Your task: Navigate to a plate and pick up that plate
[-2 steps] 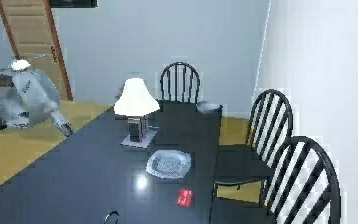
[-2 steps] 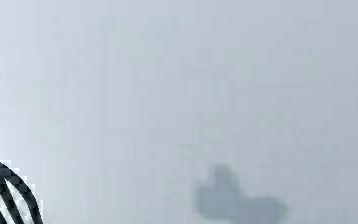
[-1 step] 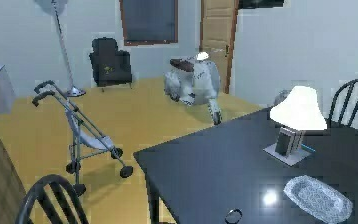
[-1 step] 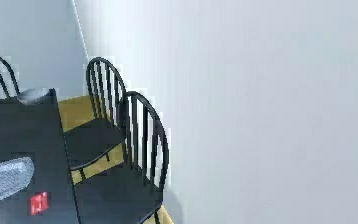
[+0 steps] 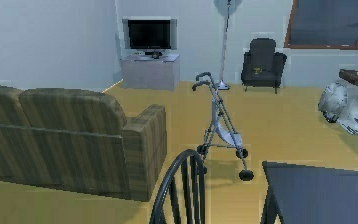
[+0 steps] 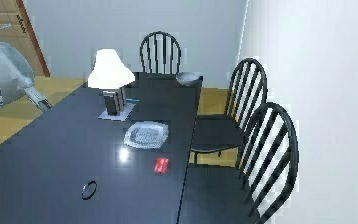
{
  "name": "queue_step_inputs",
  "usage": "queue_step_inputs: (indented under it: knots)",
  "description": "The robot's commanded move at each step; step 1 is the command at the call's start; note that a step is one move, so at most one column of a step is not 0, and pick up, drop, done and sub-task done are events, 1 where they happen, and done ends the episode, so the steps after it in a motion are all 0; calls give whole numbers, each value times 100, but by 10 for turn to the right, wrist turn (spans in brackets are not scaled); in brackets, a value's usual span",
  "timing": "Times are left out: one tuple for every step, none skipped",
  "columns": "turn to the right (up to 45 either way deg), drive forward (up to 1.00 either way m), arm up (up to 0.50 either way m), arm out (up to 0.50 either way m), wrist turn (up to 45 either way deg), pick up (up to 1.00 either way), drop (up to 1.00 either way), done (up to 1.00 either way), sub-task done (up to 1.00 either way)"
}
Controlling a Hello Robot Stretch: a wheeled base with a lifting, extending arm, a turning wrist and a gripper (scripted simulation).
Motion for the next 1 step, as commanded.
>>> queue_step_inputs:
  knots:
    - [0,0,50,0,0,0,0,0,0]
